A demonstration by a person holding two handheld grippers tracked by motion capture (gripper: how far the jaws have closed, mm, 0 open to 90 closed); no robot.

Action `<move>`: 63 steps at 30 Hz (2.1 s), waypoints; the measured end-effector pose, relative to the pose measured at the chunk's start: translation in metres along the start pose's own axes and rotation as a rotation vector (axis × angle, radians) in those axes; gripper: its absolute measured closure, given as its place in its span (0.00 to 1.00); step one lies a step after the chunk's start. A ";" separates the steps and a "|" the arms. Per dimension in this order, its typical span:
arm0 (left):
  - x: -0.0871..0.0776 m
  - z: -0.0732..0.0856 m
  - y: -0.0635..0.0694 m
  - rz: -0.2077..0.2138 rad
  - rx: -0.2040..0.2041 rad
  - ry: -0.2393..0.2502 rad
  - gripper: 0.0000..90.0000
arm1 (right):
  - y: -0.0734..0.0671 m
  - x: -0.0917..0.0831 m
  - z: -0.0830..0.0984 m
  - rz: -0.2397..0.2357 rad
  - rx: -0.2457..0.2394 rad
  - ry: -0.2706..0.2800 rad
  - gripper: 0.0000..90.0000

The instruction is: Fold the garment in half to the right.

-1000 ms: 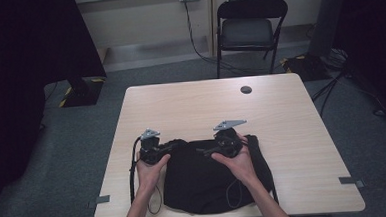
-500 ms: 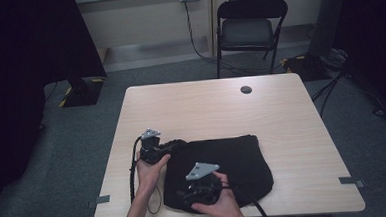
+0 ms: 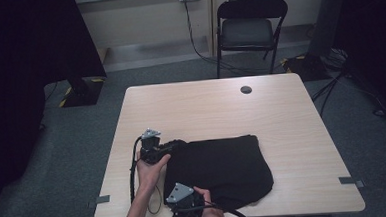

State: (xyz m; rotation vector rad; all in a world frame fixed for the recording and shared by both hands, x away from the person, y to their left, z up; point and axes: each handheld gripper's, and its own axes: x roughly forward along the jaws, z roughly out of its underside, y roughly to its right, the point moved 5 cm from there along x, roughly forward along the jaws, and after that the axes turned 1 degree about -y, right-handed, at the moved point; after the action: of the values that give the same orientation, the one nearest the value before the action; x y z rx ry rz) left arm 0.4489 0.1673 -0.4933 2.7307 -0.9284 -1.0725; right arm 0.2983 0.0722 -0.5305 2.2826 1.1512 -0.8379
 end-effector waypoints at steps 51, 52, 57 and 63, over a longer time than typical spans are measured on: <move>-0.024 -0.012 -0.010 0.000 -0.049 0.047 0.81 | 0.008 -0.043 -0.029 -0.049 0.193 0.222 0.90; -0.025 -0.012 -0.010 0.000 -0.050 0.052 0.81 | 0.008 -0.044 -0.030 -0.050 0.194 0.225 0.90; -0.032 -0.015 -0.012 -0.003 -0.057 0.068 0.81 | 0.007 -0.049 -0.036 -0.048 0.191 0.246 0.90; -0.041 -0.019 -0.013 -0.008 -0.068 0.091 0.81 | 0.006 -0.052 -0.043 -0.055 0.196 0.271 0.90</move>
State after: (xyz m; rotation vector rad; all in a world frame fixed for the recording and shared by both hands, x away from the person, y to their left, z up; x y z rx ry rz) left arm 0.4443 0.1972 -0.4578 2.7051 -0.8535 -0.9532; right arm 0.2928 0.0667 -0.4625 2.5991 1.3027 -0.7031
